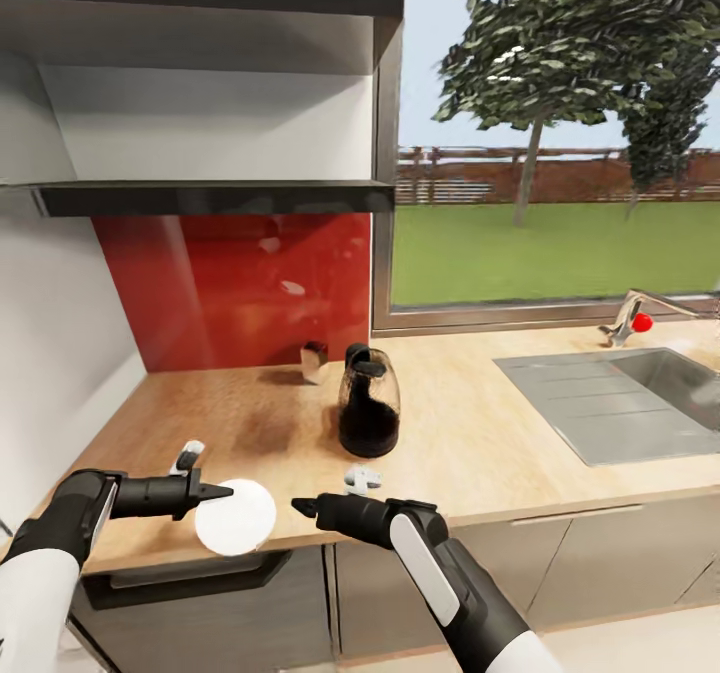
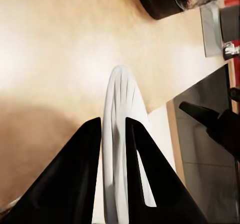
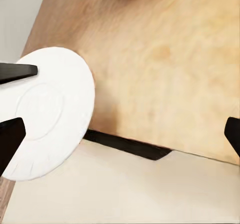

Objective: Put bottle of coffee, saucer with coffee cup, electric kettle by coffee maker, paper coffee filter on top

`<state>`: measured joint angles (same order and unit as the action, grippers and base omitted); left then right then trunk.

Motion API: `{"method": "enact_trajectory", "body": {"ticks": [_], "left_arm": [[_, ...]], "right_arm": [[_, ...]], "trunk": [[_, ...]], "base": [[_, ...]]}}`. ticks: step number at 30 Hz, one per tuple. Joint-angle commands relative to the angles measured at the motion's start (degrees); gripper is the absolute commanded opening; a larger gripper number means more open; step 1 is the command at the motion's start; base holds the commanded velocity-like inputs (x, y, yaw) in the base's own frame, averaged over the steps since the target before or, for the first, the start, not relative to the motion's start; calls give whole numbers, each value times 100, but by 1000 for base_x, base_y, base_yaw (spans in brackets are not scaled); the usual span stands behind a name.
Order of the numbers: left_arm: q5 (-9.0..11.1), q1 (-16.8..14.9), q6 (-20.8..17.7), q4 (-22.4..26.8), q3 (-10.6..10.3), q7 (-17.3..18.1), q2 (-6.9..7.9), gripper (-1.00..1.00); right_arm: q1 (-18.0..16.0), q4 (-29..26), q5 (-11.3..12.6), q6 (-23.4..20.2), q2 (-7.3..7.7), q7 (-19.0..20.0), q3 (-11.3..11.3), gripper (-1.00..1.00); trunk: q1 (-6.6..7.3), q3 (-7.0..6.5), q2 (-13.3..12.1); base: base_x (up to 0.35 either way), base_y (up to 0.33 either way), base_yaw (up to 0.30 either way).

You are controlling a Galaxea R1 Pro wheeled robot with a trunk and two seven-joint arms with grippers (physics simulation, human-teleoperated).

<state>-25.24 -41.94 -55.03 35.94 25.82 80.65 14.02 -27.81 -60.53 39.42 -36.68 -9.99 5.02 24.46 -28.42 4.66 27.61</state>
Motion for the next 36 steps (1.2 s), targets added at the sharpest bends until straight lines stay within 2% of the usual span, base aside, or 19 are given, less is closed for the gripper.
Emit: {"method": "enact_trajectory", "body": {"ticks": [1,11,13,16,21,23,25,29,32,34,36], "left_arm": [[-62,-7,-42,3,23,49,-4,-100],[-60,0,-9,1,-26,85,-43,-100],[-66,43,49,-69,-16,213,-115,-100],[-64,374,166,-77,-20,233,-159,-100],[-67,947,611,-86,-16,326,-180,-100],[-68,1273,817,-88,-16,329,-185,-100],[-60,1477,1159,-103,-15,329,-188,-100],[-59,1624,1456,-357,6,330,-181,-100],[-68,1770,1717,-588,23,310,-177,-100],[-68,1823,1986,-658,29,280,-179,-100],[-71,1868,2292,-944,35,255,-180,-100]], "right_arm": [[-5,-3,-13,-24,-1,17,-4,100],[-5,-3,-20,-24,-1,17,-5,100],[-5,20,-41,-22,11,10,-6,100],[-5,36,-47,-16,144,8,-3,100],[-5,151,-57,-7,351,8,-3,100],[-5,476,-80,47,386,4,-3,100],[-5,855,-226,252,396,7,-3,100],[-5,1497,-609,714,391,8,3,100],[-5,2324,-772,1148,385,2,-1,100],[-5,2734,-878,1478,387,0,-2,100],[-5,3328,-1045,1763,395,-24,-2,100]], "trunk": [[0,12,12],[0,12,12],[0,12,12],[0,12,12],[0,12,12],[0,12,12],[0,12,12],[0,12,12],[0,12,12],[0,12,12],[0,12,12]], "base": [[-337,-25,0],[-337,-70,0],[-172,-22,0],[-54,-7,0],[-7,-1,0],[-1,0,0],[0,0,0],[0,0,0],[0,0,0],[0,0,0],[0,0,0]]}}
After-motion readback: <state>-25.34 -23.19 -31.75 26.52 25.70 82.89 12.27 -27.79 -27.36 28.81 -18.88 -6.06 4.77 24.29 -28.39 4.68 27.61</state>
